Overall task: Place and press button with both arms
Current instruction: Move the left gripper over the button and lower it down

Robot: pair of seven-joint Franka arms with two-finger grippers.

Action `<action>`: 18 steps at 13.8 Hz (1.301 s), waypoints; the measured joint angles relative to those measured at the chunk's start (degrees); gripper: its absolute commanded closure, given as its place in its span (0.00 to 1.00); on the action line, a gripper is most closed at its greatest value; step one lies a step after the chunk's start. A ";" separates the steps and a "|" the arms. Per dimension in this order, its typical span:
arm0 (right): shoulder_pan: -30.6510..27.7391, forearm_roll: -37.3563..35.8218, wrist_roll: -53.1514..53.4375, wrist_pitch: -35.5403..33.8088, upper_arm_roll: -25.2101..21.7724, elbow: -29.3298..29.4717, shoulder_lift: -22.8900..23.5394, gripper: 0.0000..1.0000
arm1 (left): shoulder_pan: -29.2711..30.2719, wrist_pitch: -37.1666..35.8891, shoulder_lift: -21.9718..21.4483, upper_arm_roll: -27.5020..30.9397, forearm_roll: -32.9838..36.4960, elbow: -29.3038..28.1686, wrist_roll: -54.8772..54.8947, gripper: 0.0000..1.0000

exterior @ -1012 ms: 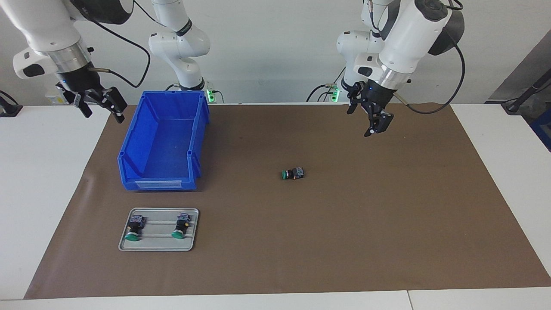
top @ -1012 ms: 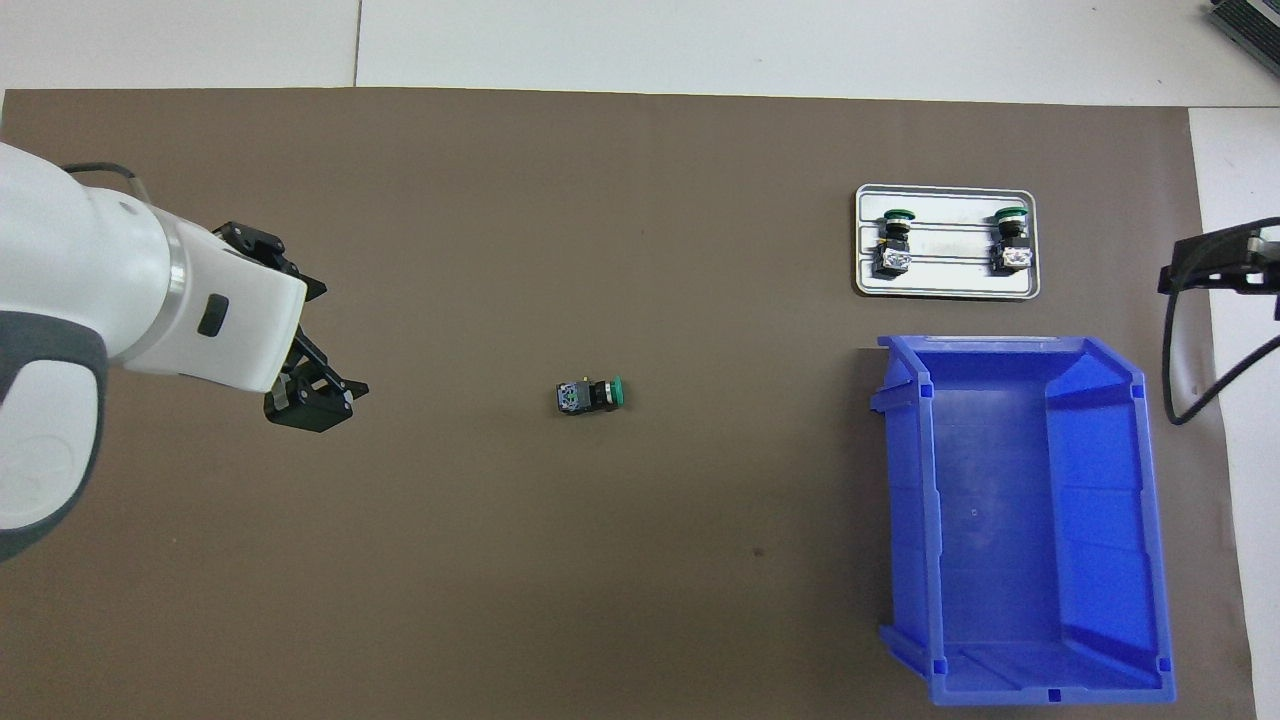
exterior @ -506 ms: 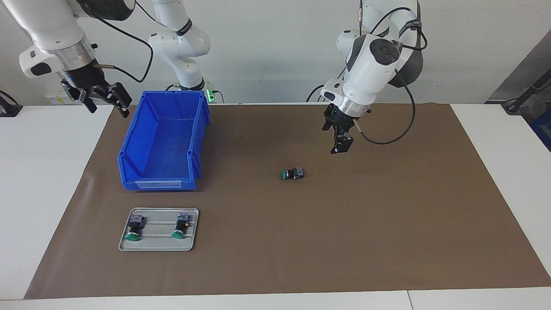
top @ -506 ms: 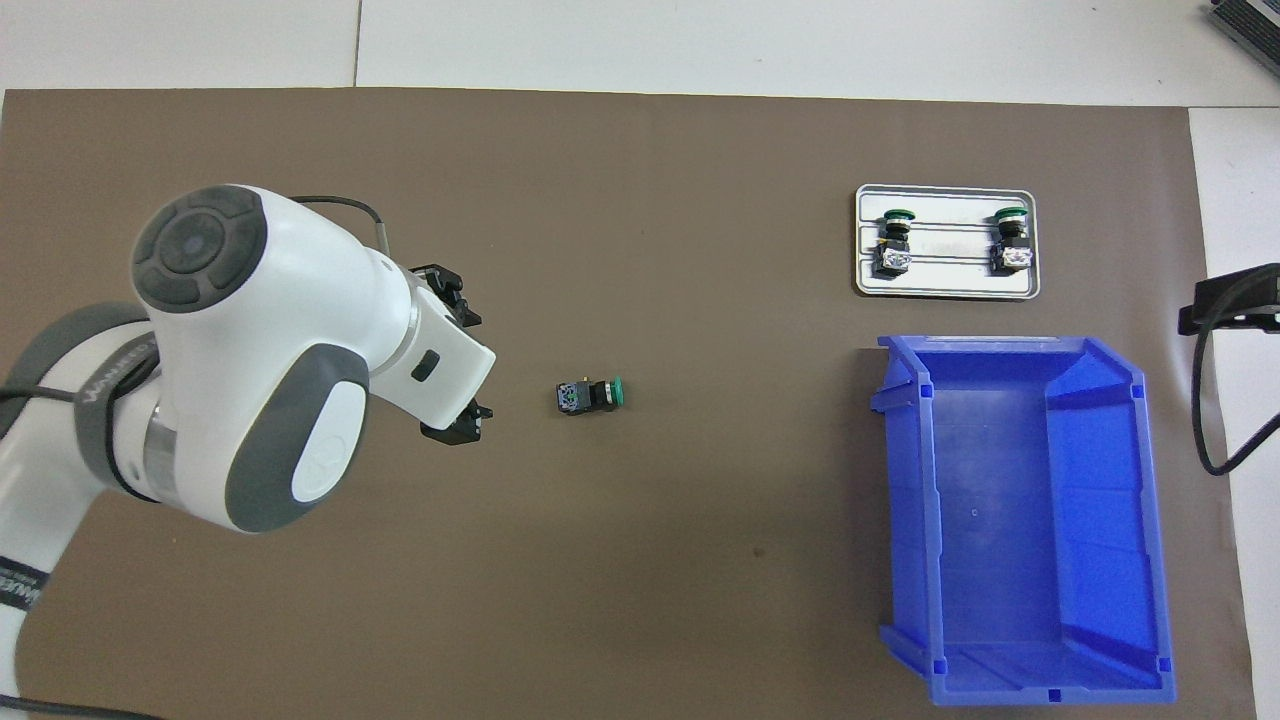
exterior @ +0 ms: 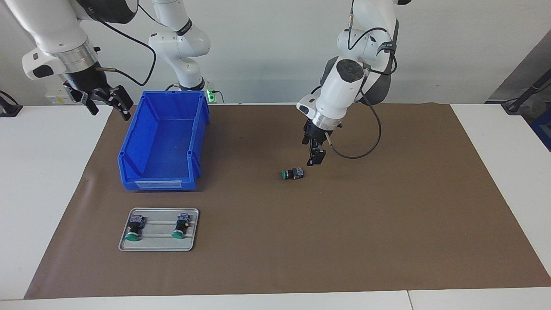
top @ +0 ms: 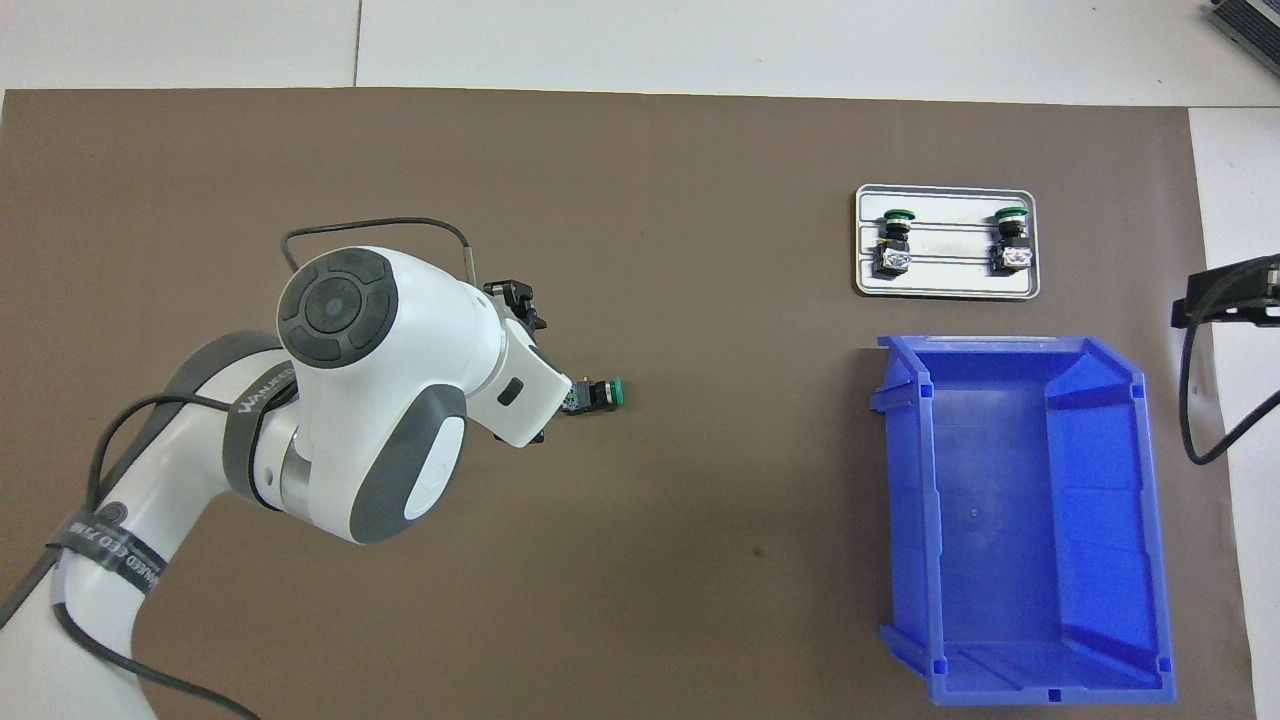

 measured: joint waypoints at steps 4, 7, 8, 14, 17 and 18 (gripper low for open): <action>2.08 -0.81 0.89 -0.21 0.16 -0.46 -0.16 0.00 | -3.54 7.93 6.31 0.03 -0.03 0.04 -5.56 0.02; 1.85 -0.01 0.89 -0.38 0.07 -0.46 -0.20 0.00 | -5.06 12.49 10.22 0.05 -0.03 0.18 -7.89 0.04; 1.80 0.48 0.89 -0.42 -0.04 -0.46 -0.21 0.00 | -5.12 13.04 11.07 0.05 -0.03 0.22 -8.13 0.05; 1.80 0.92 0.89 -0.43 -0.06 -0.46 -0.24 0.00 | -5.91 14.51 13.62 0.21 -0.03 0.18 -9.25 0.09; 1.78 0.94 0.89 -0.44 -0.08 -0.46 -0.24 0.00 | -6.47 14.53 13.70 0.27 -0.03 0.10 -9.78 0.11; 1.66 0.94 0.88 -0.44 -0.10 -0.46 -0.25 0.00 | -6.47 14.53 13.70 0.36 -0.03 0.07 -9.79 0.12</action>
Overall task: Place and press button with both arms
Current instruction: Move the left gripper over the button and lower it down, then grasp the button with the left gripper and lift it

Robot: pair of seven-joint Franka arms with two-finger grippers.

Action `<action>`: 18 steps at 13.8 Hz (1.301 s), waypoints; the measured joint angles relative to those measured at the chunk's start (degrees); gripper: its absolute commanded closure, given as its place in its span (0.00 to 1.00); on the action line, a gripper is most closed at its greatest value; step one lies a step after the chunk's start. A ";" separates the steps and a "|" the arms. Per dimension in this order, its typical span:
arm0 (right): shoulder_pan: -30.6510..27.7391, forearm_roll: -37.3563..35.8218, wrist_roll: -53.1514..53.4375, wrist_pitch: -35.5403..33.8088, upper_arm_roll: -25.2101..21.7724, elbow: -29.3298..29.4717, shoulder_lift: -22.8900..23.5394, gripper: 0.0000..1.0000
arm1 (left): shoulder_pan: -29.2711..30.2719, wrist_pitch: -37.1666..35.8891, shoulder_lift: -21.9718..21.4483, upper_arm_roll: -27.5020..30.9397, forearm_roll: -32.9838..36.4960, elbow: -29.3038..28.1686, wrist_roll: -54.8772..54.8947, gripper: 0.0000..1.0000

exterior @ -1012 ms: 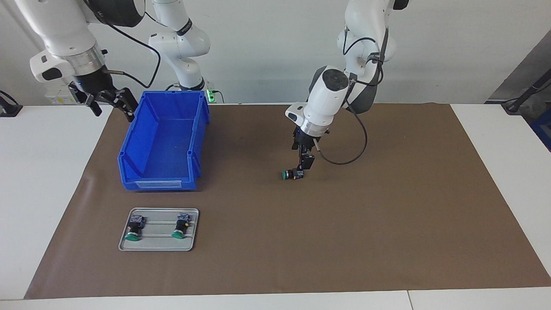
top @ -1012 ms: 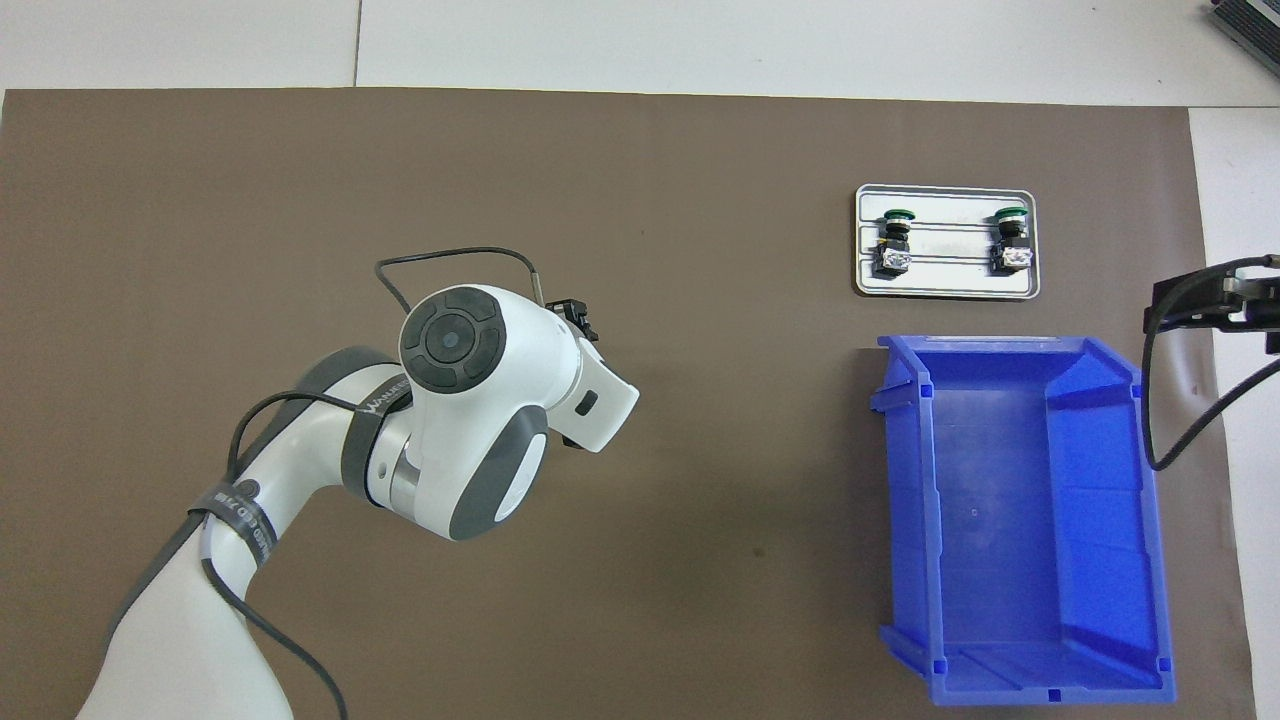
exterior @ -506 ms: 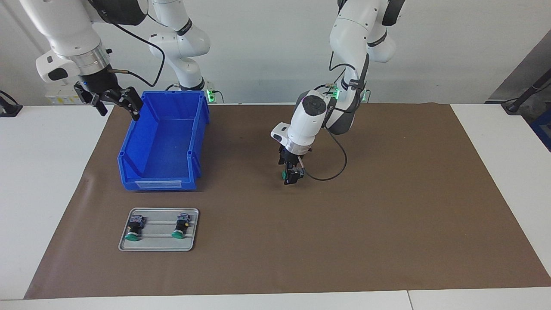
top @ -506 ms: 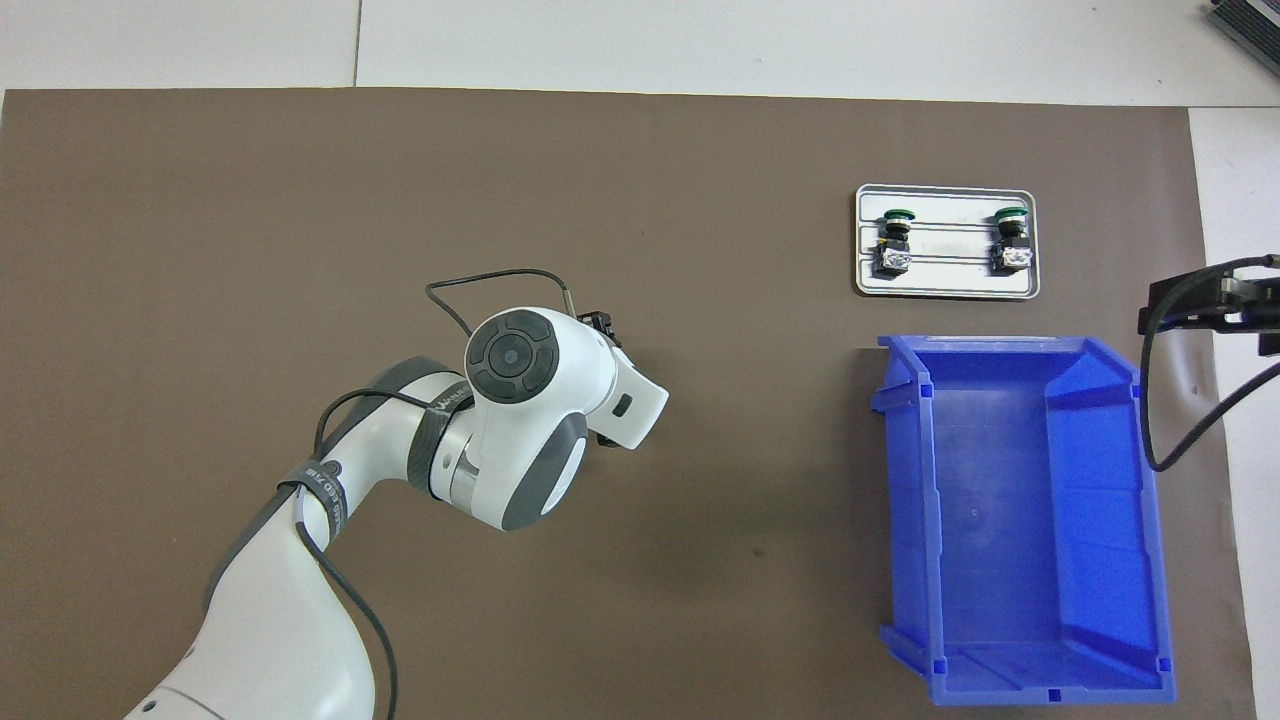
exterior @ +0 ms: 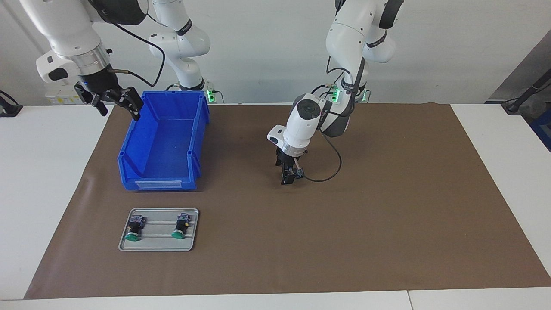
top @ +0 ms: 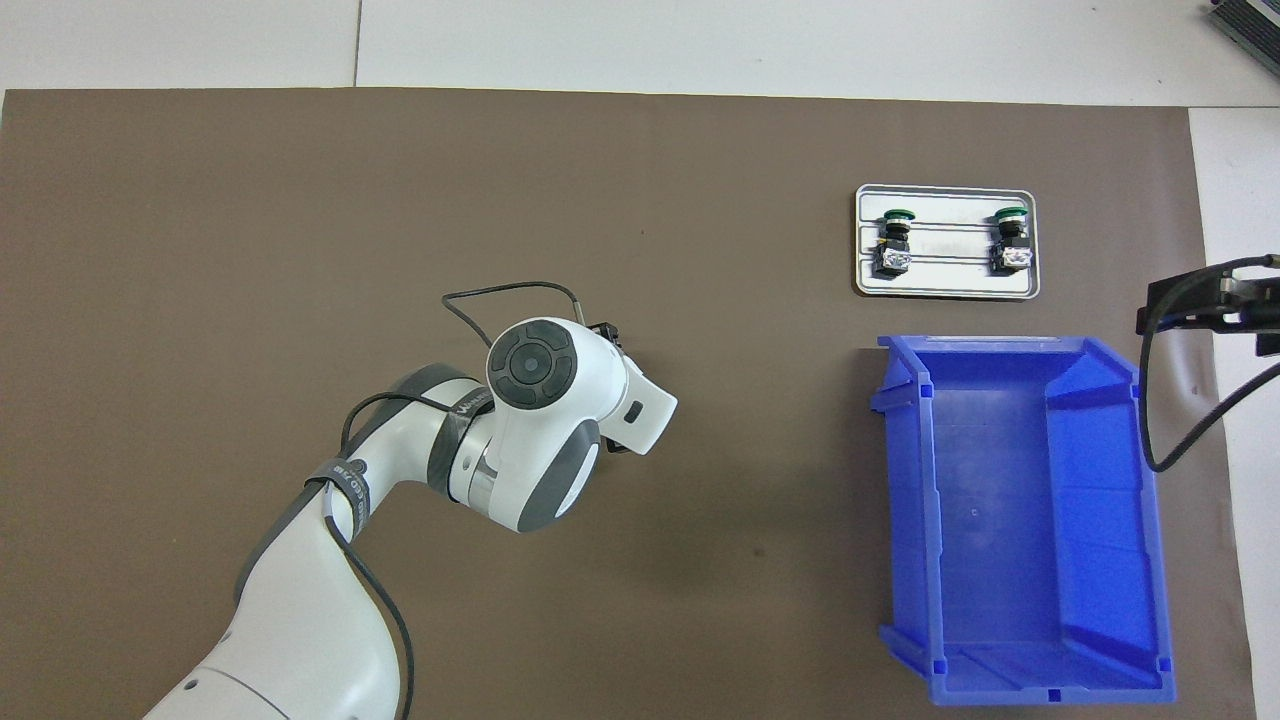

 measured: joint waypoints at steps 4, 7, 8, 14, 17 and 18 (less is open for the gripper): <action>-0.62 0.00 -0.37 0.00 -0.07 0.00 -0.02 0.00 | 0.00 -0.03 0.05 0.39 0.00 -0.19 -0.02 0.17; -0.62 0.00 -0.37 0.00 -0.09 0.00 -0.02 0.00 | 0.00 -0.10 0.07 0.43 0.01 -0.45 -0.05 0.43; -0.62 0.00 -0.37 0.00 -0.09 0.00 -0.02 0.00 | 0.00 -0.14 0.07 0.46 0.21 -0.45 -0.05 0.63; -0.62 0.00 -0.37 -0.02 -0.09 -0.01 -0.07 0.00 | 0.01 -2.81 0.04 1.48 1.18 0.60 -0.05 1.00; -0.62 0.00 -0.37 -0.04 -0.10 -0.06 -0.10 0.00 | 0.13 -3.18 -0.28 1.73 1.18 1.29 -1.15 1.00; -0.62 0.00 -0.37 -0.04 -0.11 -0.08 -0.10 0.00 | 0.22 -3.18 -0.76 1.84 1.18 1.53 -1.70 1.00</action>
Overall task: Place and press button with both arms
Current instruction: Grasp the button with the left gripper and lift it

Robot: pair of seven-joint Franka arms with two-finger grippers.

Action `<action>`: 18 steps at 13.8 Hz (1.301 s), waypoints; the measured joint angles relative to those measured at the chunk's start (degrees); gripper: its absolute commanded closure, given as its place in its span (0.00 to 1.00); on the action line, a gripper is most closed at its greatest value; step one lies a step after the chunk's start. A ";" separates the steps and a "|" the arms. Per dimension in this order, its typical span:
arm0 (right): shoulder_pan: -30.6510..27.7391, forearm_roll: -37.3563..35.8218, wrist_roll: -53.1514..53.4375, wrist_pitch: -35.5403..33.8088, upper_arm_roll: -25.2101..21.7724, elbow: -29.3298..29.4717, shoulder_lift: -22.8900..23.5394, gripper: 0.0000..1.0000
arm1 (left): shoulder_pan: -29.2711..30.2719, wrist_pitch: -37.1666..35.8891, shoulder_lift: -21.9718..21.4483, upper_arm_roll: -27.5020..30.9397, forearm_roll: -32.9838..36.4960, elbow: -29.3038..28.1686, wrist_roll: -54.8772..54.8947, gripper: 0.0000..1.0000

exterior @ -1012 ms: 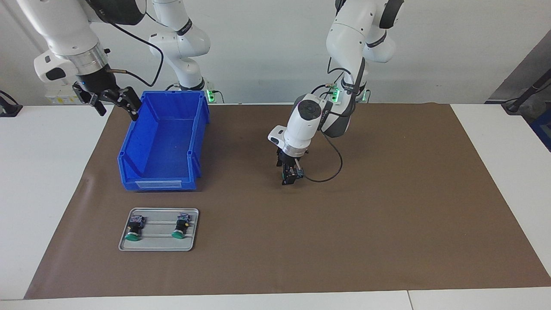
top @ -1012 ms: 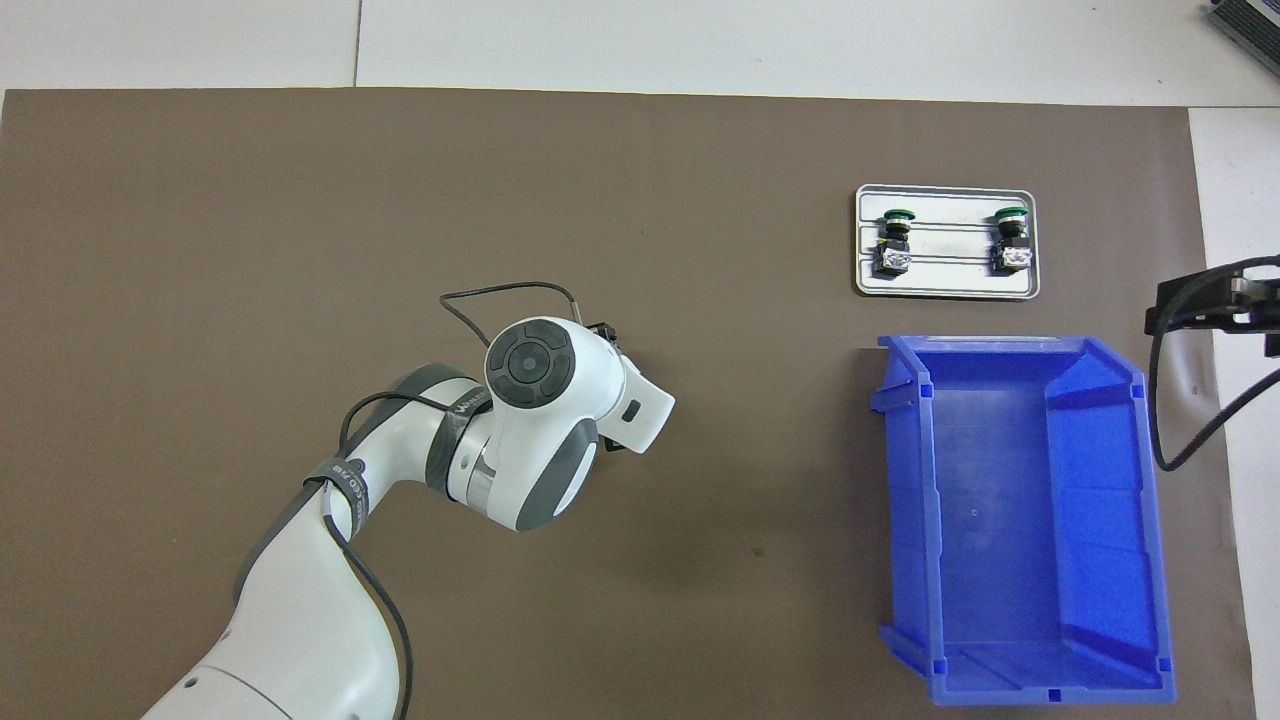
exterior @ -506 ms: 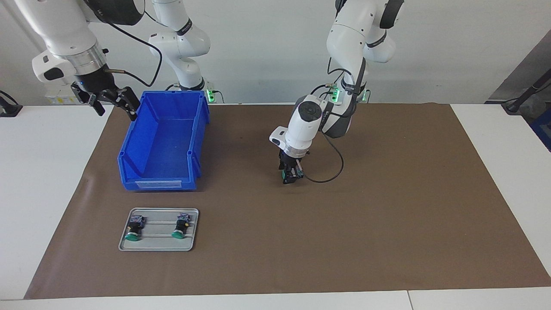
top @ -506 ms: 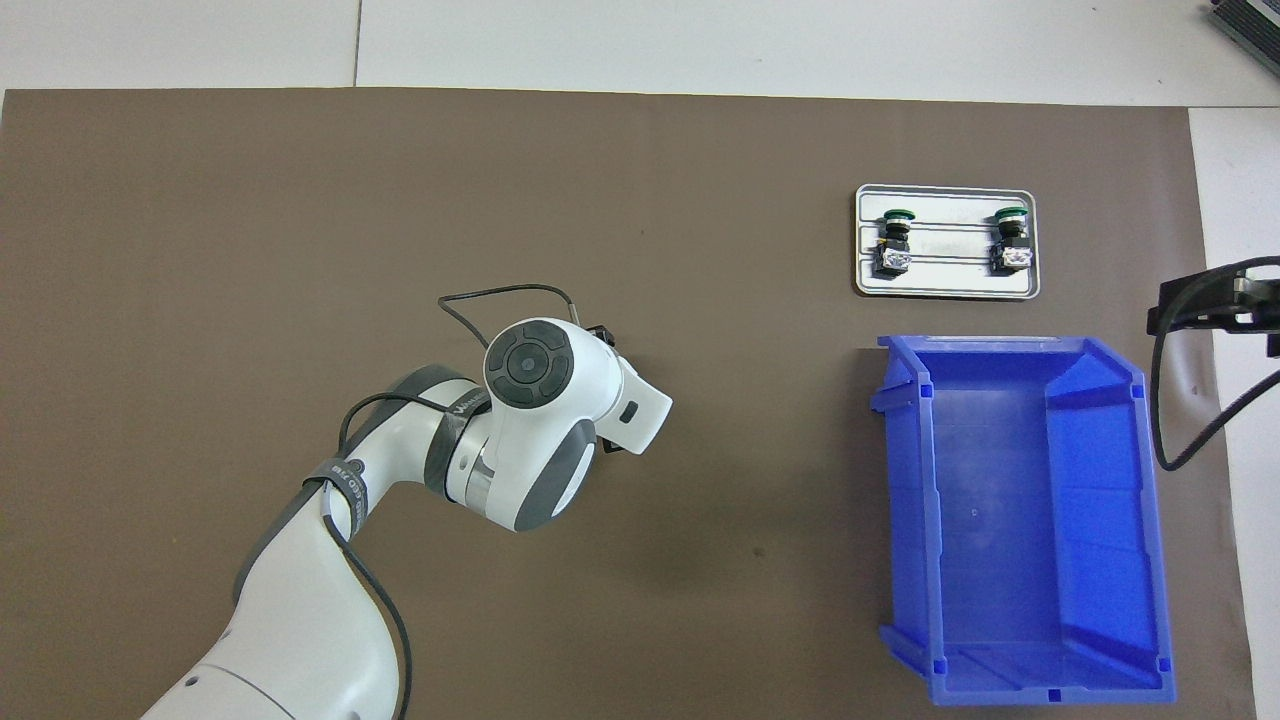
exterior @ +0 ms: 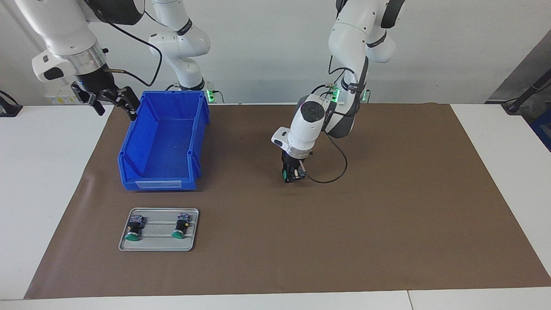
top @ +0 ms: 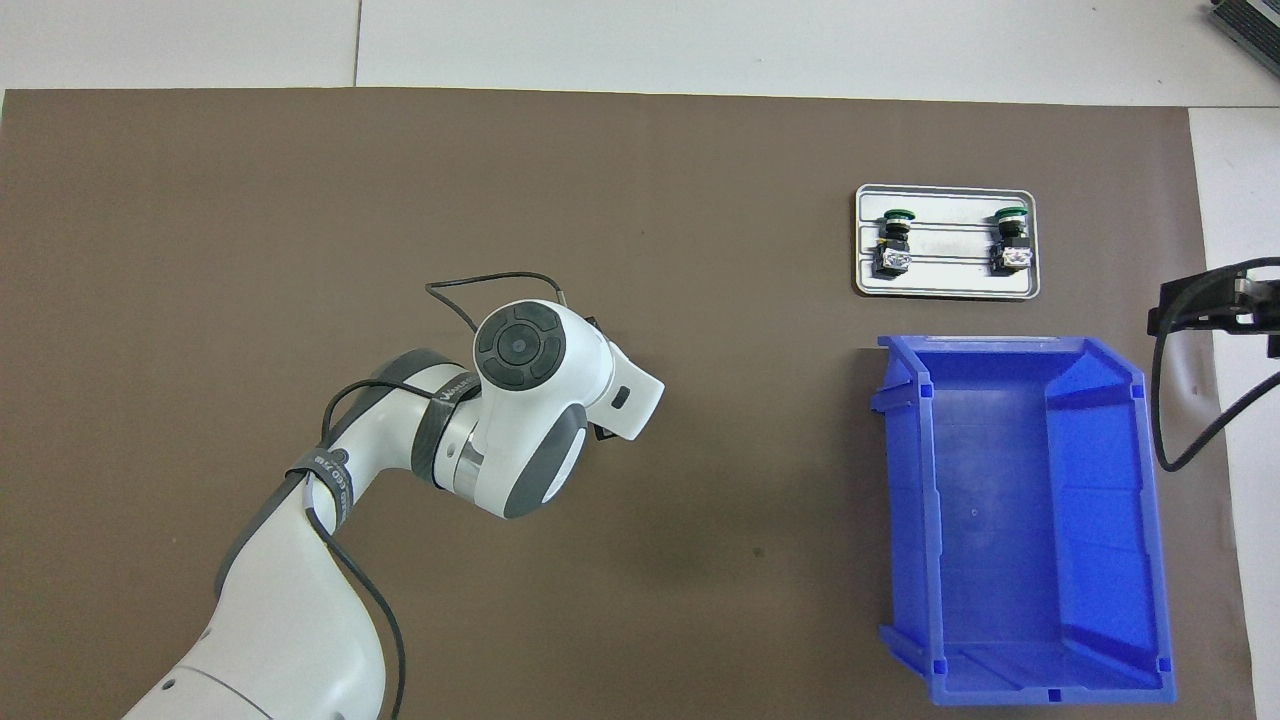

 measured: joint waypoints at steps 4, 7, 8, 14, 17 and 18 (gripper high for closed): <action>-0.01 0.00 0.00 -0.04 -0.07 -0.12 -0.06 0.00 | 1.73 -0.19 -4.08 0.20 -0.27 -0.93 -1.95 1.00; -0.03 0.00 0.00 -0.10 -0.12 -0.28 -0.14 0.00 | 4.58 -0.14 -6.14 0.13 -5.70 -1.97 0.42 1.00; -0.03 0.00 0.00 -0.14 -0.12 -0.32 -0.17 0.00 | 5.64 -0.14 -6.42 0.16 -10.63 -2.27 4.07 1.00; -0.03 0.00 0.00 -0.20 -0.13 -0.43 -0.23 0.00 | 12.02 0.79 -8.12 0.31 -44.03 -7.62 31.05 1.00; -0.03 0.00 0.00 -0.21 -0.13 -0.45 -0.24 0.00 | 12.39 4.10 -9.10 0.19 -58.95 -10.36 41.59 1.00; -0.03 0.00 0.00 -0.21 -0.13 -0.46 -0.24 0.00 | 12.39 4.66 -9.35 0.14 -63.02 -11.07 44.63 1.00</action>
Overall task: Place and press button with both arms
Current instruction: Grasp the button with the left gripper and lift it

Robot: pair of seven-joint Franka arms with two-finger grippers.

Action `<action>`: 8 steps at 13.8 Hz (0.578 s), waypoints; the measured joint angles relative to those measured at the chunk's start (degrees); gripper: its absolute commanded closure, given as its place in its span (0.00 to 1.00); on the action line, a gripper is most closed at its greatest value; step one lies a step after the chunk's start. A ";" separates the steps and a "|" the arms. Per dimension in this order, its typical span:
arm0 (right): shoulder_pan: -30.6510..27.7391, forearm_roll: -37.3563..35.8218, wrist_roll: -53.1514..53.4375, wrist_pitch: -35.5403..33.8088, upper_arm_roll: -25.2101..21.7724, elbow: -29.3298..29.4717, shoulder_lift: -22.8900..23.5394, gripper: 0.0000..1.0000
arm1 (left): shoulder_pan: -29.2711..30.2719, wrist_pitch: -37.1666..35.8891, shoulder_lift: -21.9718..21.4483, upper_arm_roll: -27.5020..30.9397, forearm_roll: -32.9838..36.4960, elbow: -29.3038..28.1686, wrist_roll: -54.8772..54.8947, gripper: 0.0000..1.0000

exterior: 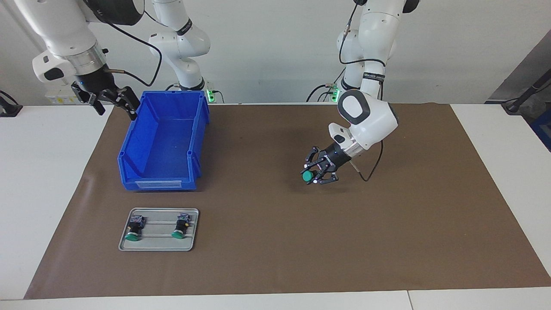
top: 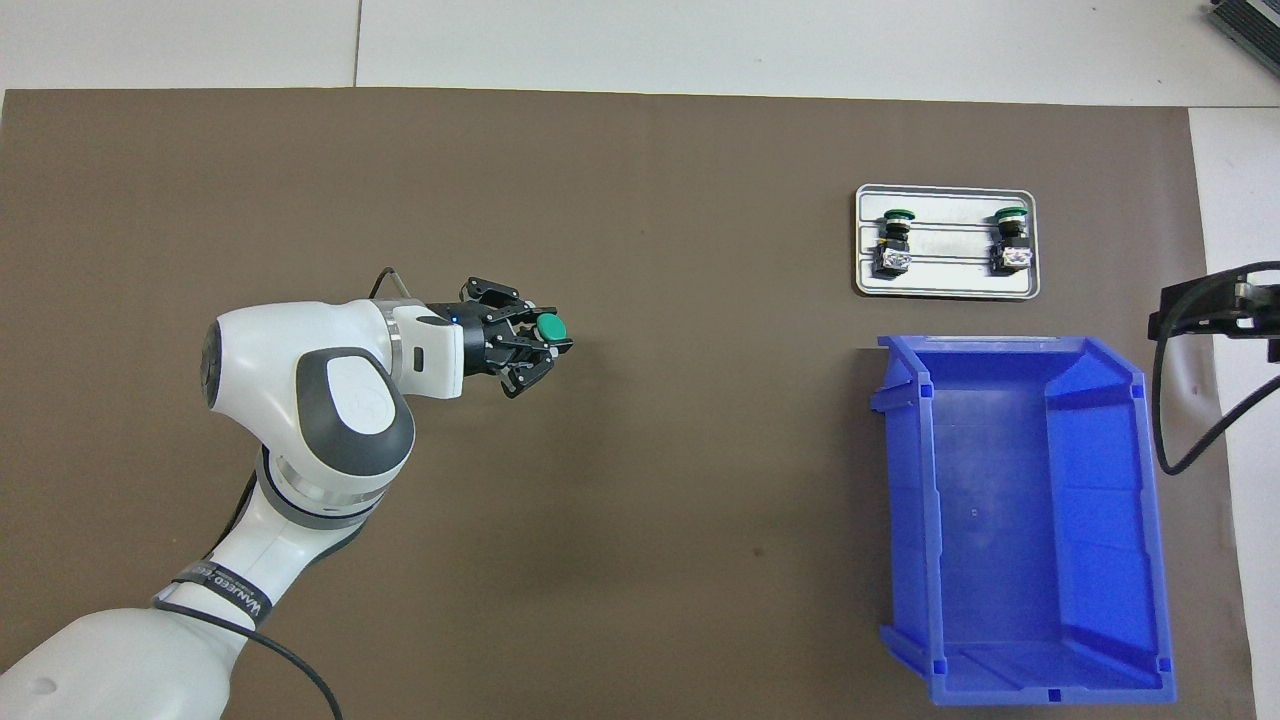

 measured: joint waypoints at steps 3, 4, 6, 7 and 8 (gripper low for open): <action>0.00 0.00 0.00 0.00 0.00 -0.01 -0.01 0.00 | 0.75 -0.08 -0.48 0.11 -8.34 -1.02 6.88 1.00; 0.00 0.00 0.00 0.00 0.00 -0.02 -0.01 0.00 | 1.38 -1.16 -0.48 0.09 -10.70 -1.14 9.36 1.00; 0.00 0.00 0.00 0.00 0.00 -0.06 -0.01 0.00 | 3.05 -4.59 -0.43 0.10 -15.73 -2.07 15.06 1.00; 0.00 0.00 0.00 0.00 0.00 -0.08 -0.01 0.00 | 3.90 -6.24 -0.41 0.10 -18.05 -2.77 17.50 1.00; 0.00 0.00 0.00 -0.01 0.00 -0.09 -0.01 0.00 | 4.69 -8.14 -0.38 0.10 -20.17 -3.50 19.84 1.00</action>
